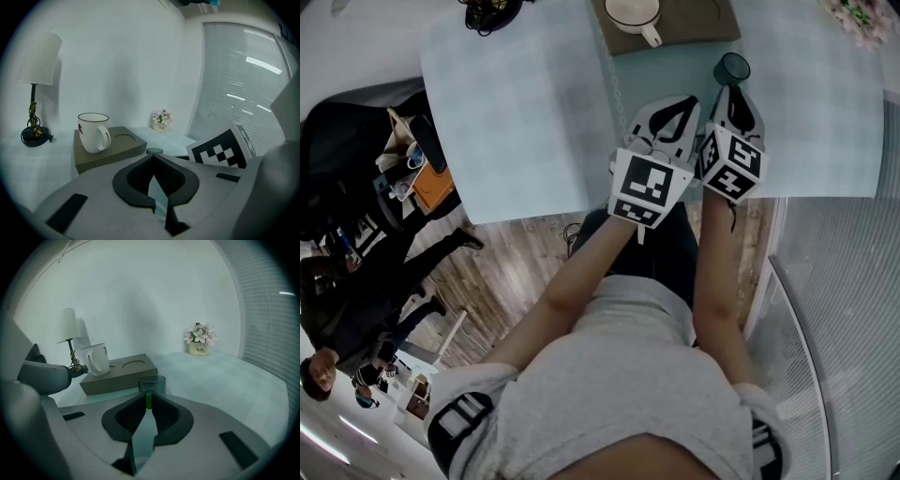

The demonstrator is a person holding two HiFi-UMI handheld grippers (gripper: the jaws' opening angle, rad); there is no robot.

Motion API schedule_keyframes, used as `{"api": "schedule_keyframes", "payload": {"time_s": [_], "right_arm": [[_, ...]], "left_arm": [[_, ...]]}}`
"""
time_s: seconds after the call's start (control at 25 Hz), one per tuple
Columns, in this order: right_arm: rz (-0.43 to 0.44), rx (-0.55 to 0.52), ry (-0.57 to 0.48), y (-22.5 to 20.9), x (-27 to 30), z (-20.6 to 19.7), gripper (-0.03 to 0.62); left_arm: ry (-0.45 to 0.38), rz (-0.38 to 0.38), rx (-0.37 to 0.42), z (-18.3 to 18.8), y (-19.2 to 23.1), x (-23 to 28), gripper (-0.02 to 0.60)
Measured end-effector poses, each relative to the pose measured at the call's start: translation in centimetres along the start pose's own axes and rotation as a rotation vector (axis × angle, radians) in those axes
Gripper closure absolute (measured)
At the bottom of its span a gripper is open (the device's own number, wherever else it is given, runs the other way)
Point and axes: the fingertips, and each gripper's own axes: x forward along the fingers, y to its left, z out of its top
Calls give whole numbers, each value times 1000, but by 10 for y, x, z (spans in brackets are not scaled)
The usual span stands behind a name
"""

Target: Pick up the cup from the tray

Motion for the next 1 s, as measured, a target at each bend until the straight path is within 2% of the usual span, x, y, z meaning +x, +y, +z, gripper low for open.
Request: {"api": "schedule_keyframes", "payload": {"time_s": [1.0], "right_arm": [[-29, -94, 84, 9, 4, -40, 553]], "left_arm": [[25, 33, -29, -16, 19, 4, 575]]}}
